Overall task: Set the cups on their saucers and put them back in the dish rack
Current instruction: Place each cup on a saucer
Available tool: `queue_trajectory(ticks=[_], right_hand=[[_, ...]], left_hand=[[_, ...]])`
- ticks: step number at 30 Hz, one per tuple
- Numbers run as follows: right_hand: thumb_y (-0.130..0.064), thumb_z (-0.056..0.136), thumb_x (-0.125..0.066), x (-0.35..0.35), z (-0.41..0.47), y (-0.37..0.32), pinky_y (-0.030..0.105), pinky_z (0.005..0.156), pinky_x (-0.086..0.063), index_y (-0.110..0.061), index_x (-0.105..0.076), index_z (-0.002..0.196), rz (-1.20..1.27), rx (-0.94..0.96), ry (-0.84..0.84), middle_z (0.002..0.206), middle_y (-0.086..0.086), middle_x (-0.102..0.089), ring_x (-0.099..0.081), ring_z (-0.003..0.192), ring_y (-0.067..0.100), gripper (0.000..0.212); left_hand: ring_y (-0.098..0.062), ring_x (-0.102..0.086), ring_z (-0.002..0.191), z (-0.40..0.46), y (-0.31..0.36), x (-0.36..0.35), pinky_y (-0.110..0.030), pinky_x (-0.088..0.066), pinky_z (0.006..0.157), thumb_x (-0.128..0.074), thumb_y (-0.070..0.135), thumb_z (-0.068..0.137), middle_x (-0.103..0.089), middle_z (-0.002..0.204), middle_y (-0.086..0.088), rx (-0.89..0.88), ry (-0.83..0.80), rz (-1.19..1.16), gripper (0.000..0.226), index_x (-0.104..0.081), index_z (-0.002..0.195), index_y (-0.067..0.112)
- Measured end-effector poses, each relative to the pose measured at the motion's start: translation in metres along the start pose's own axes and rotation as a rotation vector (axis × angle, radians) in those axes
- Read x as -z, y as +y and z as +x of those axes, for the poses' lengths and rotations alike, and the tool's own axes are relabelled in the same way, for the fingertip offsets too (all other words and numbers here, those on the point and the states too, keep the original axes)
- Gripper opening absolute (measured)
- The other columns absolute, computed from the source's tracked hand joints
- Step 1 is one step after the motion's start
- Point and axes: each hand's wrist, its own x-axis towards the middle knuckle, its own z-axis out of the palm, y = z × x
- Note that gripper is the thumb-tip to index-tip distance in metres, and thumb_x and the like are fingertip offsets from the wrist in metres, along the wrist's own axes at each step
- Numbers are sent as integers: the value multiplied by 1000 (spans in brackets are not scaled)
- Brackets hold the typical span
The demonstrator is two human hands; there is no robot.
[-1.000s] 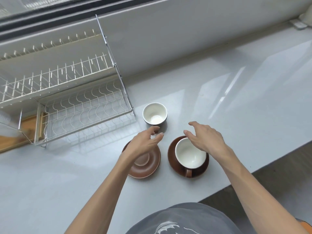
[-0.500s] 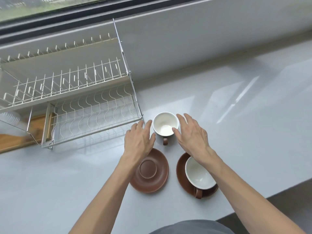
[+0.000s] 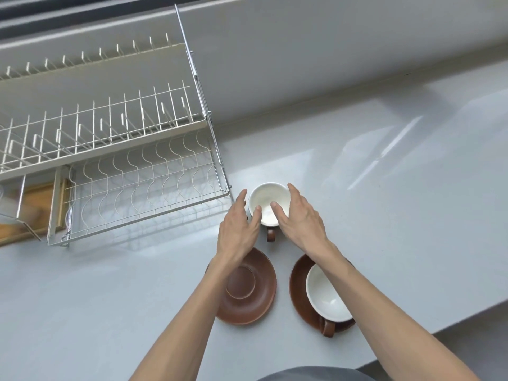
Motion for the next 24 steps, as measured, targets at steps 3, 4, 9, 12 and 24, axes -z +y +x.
queue_trajectory(ticks=[3, 4, 9, 12, 24], right_hand=[[-48, 100, -43, 2, 3, -2, 42, 105, -36, -16, -24, 155, 70, -57, -43, 150, 14, -47, -45, 135, 35, 66], [-48, 100, -43, 3, 3, -3, 42, 105, -36, -16, -26, 154, 95, -76, -48, 148, 15, -49, -46, 134, 36, 65], [-49, 99, -43, 6, 4, -3, 44, 111, -37, -19, -32, 152, 224, -166, -72, 144, 14, -54, -55, 125, 39, 63], [-50, 98, -43, 7, 1, -3, 49, 107, -44, -18, -33, 153, 267, -188, -81, 142, 14, -54, -59, 119, 41, 64], [-56, 94, -44, 12, -42, -16, 50, 103, -49, -18, -34, 152, 308, -137, -64, 150, 12, -48, -62, 117, 40, 70]], left_hand=[[-27, -63, 117, 0, 2, -1, -41, -44, 103, -48, 44, 99, -58, 142, -4, 40, -58, -49, 59, -34, 153, 26], [-29, -64, 115, -1, 3, -1, -43, -45, 104, -48, 44, 98, -59, 141, -5, 62, -82, -95, 59, -34, 153, 27], [-28, -72, 100, -4, 12, 4, -47, -50, 102, -51, 45, 93, -56, 137, -1, 184, -129, -294, 63, -35, 152, 32], [-23, -73, 89, -8, 16, 9, -46, -53, 98, -52, 44, 92, -57, 124, 3, 191, -138, -314, 61, -39, 150, 32], [-29, -67, 111, -52, 24, 44, -47, -49, 103, -52, 52, 85, -59, 138, 0, 171, -147, -230, 62, -45, 145, 34]])
